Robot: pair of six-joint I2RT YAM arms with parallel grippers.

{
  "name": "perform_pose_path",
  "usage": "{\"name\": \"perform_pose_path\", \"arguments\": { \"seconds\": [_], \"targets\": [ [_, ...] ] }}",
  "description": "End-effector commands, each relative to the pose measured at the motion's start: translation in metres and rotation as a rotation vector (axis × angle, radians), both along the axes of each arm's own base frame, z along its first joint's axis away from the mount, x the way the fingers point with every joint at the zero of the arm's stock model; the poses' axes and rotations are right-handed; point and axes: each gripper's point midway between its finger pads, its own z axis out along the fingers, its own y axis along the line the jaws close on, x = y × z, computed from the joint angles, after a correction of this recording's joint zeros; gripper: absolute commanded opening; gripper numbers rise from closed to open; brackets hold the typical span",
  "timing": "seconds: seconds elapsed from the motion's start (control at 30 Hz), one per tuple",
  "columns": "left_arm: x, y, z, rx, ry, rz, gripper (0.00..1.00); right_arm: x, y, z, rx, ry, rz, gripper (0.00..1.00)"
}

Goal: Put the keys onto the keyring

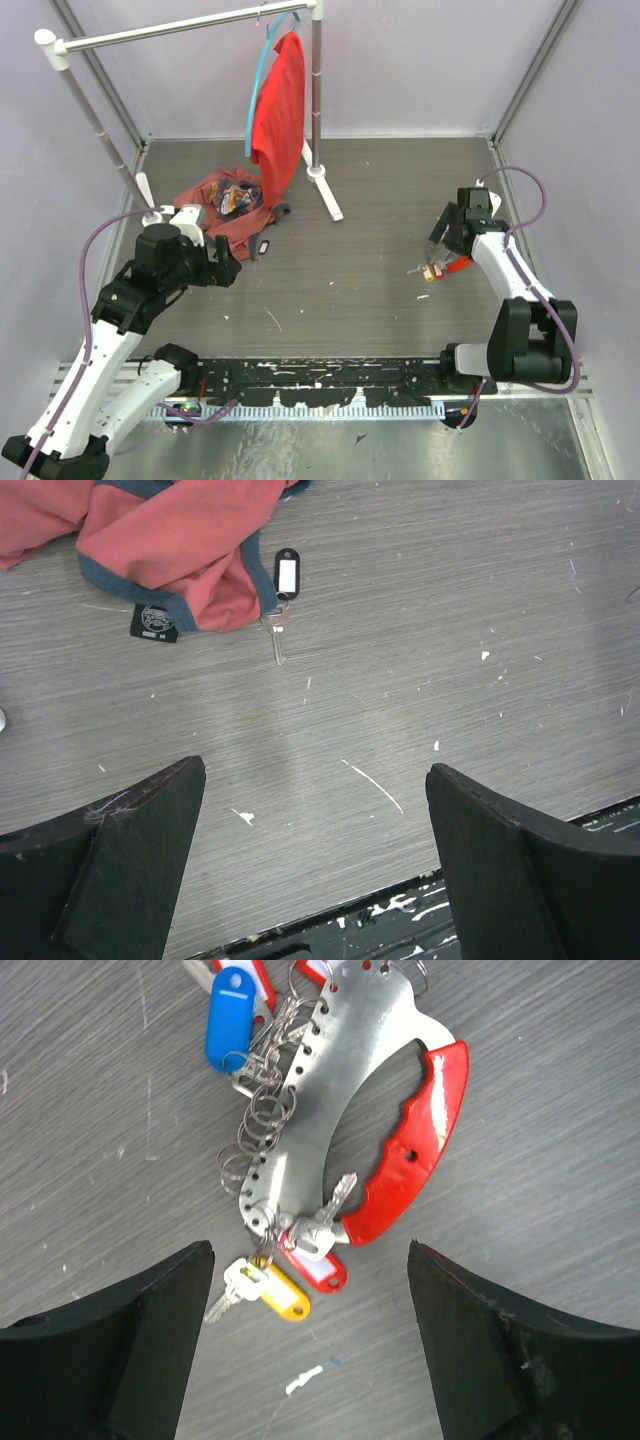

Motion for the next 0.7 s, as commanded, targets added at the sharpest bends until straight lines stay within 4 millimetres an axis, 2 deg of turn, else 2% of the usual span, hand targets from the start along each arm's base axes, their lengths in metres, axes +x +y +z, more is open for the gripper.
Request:
{"name": "perform_pose_path", "arguments": {
  "seconds": [0.0,0.2,0.5,0.67],
  "targets": [
    [0.0,-0.005,-0.002,-0.018,0.004,-0.02,0.98,0.032,-0.004,-0.003,0.049,-0.078,-0.007,0.83],
    [0.0,-0.006,-0.001,-0.027,-0.002,-0.024,0.98,0.044,0.002,-0.034,0.107,-0.004,0.052,0.79],
    [0.001,-0.01,-0.003,-0.031,0.01,-0.038,0.98,0.056,0.003,-0.051,0.112,0.036,0.064,0.66],
    [0.002,-0.012,-0.005,-0.033,0.019,-0.046,0.98,0.056,-0.001,-0.06,0.096,0.064,0.062,0.64]
  ]
}}
